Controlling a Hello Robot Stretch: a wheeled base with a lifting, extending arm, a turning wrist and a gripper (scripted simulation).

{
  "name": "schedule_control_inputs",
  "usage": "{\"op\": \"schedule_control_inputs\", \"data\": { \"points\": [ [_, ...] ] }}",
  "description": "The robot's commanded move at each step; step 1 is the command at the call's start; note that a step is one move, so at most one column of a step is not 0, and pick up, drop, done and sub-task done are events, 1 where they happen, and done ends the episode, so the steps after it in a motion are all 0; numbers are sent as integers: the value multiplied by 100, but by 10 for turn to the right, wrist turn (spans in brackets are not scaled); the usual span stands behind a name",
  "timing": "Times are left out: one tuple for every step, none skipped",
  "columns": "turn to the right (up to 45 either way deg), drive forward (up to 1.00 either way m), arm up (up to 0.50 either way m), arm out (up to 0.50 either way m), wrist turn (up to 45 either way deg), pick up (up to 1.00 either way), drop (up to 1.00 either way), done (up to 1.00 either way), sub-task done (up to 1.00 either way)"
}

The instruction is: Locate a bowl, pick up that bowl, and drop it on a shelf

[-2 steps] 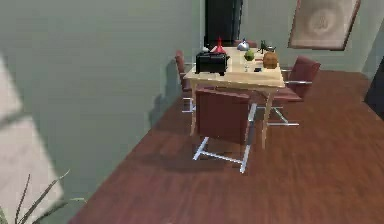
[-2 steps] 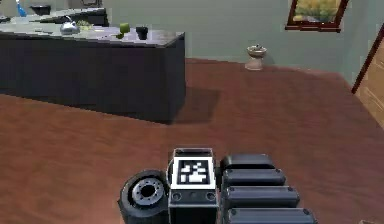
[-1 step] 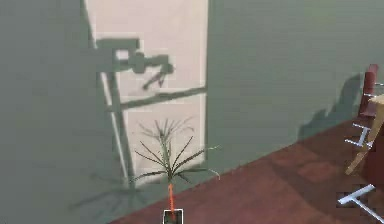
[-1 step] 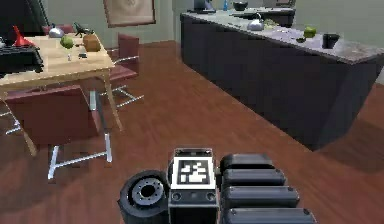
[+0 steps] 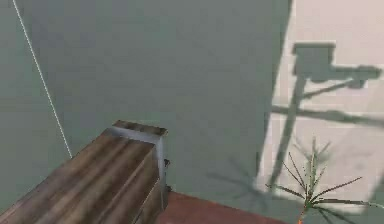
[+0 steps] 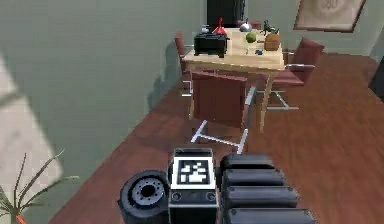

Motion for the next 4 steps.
{"op": "schedule_control_inputs", "data": {
  "points": [
    [-330,0,0,0,0,0,0,0,0],
    [0,25,0,0,0,0,0,0,0],
    [450,0,0,0,0,0,0,0,0],
    [450,0,0,0,0,0,0,0,0]
  ]
}}
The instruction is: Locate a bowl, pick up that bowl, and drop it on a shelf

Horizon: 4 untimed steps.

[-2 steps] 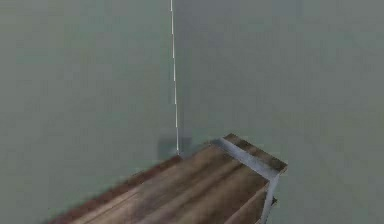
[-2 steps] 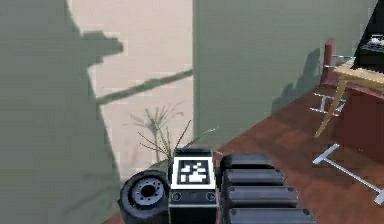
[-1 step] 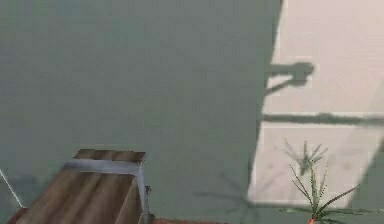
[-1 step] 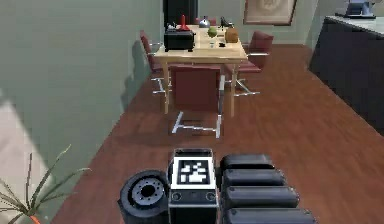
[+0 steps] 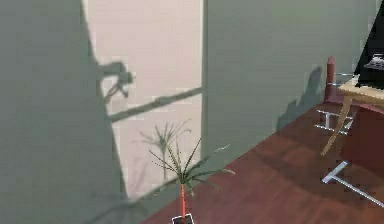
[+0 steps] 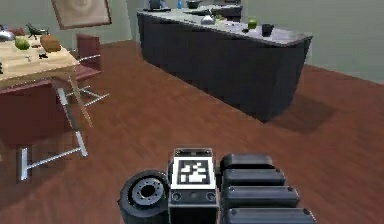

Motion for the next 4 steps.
{"op": "schedule_control_inputs", "data": {
  "points": [
    [330,0,0,0,0,0,0,0,0],
    [-450,0,0,0,0,0,0,0,0],
    [-450,0,0,0,0,0,0,0,0],
    [-450,0,0,0,0,0,0,0,0]
  ]
}}
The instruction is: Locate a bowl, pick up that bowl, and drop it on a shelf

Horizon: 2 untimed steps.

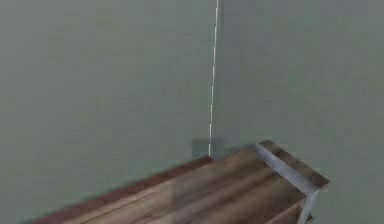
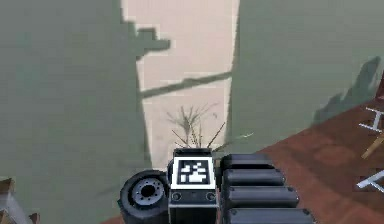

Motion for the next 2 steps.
{"op": "schedule_control_inputs", "data": {
  "points": [
    [-150,0,0,0,0,0,0,0,0],
    [450,0,0,0,0,0,0,0,0]
  ]
}}
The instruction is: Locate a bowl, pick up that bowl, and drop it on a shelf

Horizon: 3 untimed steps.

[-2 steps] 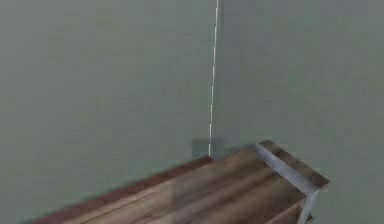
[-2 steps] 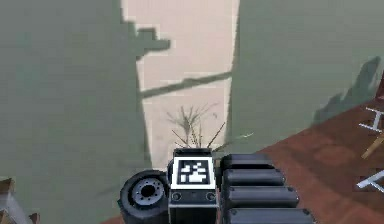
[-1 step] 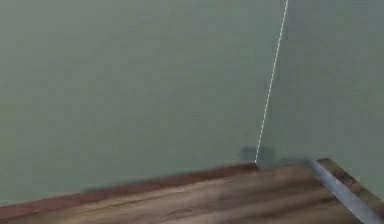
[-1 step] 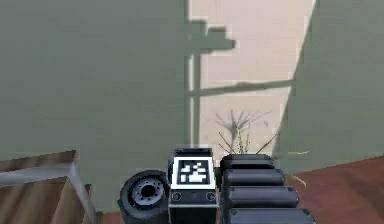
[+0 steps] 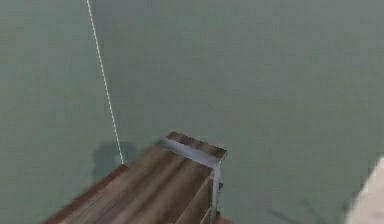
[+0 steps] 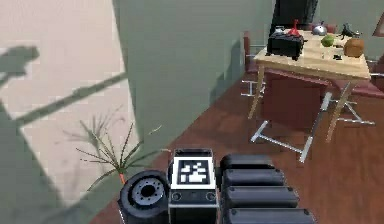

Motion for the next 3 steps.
{"op": "schedule_control_inputs", "data": {
  "points": [
    [450,0,0,0,0,0,0,0,0],
    [450,0,0,0,0,0,0,0,0],
    [390,0,0,0,0,0,0,0,0]
  ]
}}
